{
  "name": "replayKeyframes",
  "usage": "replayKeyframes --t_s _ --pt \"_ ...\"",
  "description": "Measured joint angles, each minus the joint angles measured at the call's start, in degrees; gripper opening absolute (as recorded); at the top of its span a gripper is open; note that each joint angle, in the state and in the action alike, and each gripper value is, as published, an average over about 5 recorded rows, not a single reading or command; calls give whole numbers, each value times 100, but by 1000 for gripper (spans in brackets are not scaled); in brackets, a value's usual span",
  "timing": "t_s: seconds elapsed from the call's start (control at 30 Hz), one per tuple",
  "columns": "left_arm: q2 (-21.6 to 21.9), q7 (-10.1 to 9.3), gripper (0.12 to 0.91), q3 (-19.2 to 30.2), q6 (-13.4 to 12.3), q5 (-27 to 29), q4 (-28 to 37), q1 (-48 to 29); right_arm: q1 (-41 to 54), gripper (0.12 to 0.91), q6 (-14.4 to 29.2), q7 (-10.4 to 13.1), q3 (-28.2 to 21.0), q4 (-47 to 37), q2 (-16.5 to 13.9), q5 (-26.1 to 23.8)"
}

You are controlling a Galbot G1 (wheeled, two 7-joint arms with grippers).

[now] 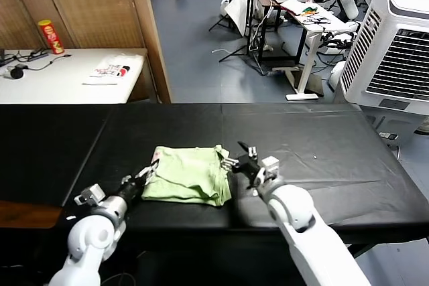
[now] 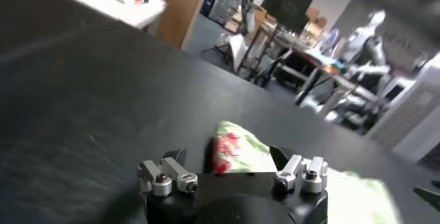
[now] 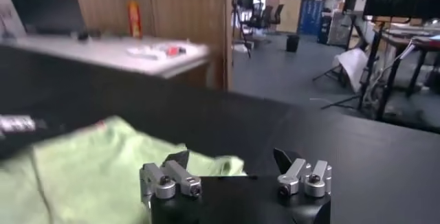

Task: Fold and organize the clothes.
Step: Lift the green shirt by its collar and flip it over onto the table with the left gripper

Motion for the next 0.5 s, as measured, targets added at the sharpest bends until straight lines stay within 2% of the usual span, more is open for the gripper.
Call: replayKeyframes --t_s 0.2,0.5 --pt "-295 90 798 -77 -341 -388 136 7 -144 798 22 -10 146 265 -50 114" --pt "-740 169 798 -39 -568 -248 186 108 -198 798 30 -51 191 389 -70 172"
